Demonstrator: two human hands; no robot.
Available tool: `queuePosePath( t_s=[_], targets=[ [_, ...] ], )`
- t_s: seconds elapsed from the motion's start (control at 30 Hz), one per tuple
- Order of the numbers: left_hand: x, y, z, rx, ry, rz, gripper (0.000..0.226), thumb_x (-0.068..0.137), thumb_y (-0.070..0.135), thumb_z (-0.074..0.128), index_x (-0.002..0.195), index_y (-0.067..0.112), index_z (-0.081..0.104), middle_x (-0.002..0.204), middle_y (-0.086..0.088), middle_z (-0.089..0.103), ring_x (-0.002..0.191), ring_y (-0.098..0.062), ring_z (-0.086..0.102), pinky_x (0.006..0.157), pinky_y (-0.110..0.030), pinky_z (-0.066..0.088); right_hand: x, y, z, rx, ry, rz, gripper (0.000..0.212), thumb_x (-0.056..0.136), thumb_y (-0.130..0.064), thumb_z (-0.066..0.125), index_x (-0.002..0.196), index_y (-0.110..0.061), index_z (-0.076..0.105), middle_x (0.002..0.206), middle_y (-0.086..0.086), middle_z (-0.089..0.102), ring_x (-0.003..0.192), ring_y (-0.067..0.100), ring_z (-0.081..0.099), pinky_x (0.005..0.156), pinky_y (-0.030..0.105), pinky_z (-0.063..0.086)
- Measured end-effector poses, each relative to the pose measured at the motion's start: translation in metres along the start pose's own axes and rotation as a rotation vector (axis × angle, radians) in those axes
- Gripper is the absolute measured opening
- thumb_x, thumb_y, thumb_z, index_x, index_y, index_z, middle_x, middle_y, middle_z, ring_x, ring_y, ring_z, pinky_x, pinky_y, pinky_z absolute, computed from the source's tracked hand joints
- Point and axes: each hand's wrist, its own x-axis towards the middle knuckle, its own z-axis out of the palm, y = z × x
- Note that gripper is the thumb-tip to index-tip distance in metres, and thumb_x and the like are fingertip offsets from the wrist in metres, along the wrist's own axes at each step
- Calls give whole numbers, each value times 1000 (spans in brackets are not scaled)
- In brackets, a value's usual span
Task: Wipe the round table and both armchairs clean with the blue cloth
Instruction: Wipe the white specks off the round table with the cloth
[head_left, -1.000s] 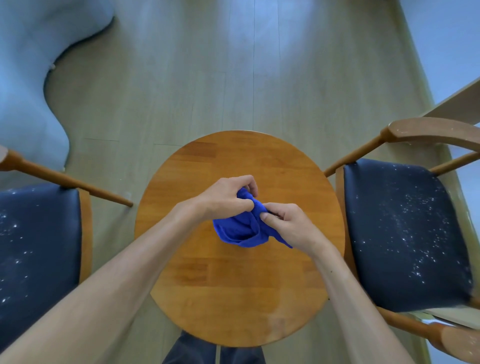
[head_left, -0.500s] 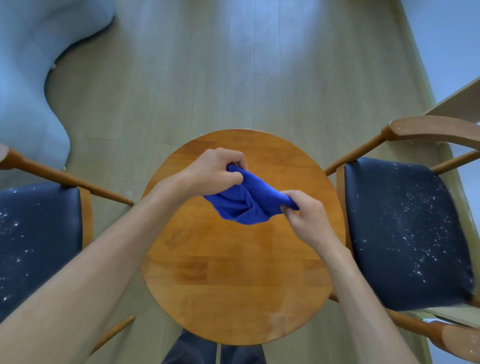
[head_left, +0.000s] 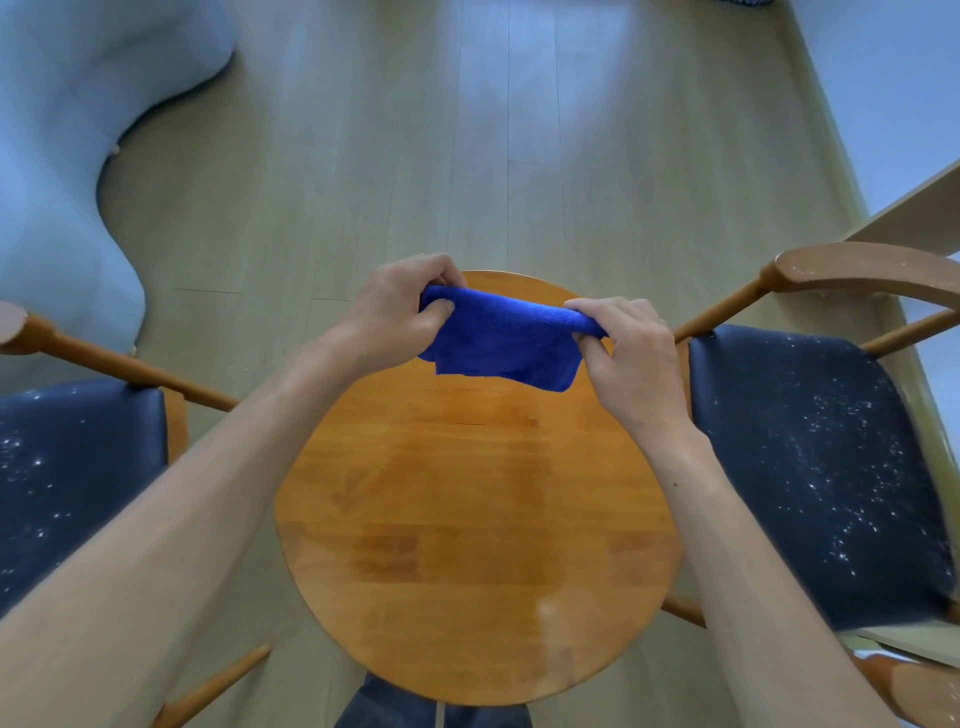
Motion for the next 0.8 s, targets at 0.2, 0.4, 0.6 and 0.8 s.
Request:
queuePosePath(
  t_s=[0.2, 0.4, 0.6, 0.8],
  targets=[
    [-12, -18, 9, 80, -71, 118, 21, 84, -1, 54, 95, 16, 62, 92, 4, 60, 81, -10, 53, 70, -14, 38, -17, 6, 7, -65, -45, -35, 25, 84, -3, 66, 106, -12, 72, 98, 5, 63, 94, 21, 53, 81, 36, 47],
    [-88, -65, 76, 133, -507, -61, 22, 86, 2, 55, 105, 10, 63, 105, -1, 62, 100, -19, 56, 81, -18, 37, -118, 21, 39, -164, -492, 0, 28, 73, -9, 74, 98, -21, 72, 92, -3, 64, 90, 26, 58, 70, 34, 35],
    [-107, -101, 116, 16, -511, -333, 17, 91, 7, 52, 95, 22, 59, 95, 5, 61, 91, -19, 58, 75, -23, 43, -133, 41, 75, -145, -607, 212, 28, 91, -25, 57, 118, -23, 62, 111, -8, 62, 106, 19, 50, 82, 29, 31],
    [-70, -108, 121, 58, -96, -433, 25, 96, 14, 48, 119, 13, 56, 114, 0, 51, 104, -13, 53, 92, -28, 43, -99, 34, 96, -225, -338, 222, 28, 82, -2, 60, 107, -10, 68, 104, 9, 64, 96, 32, 56, 78, 41, 46]
  ],
)
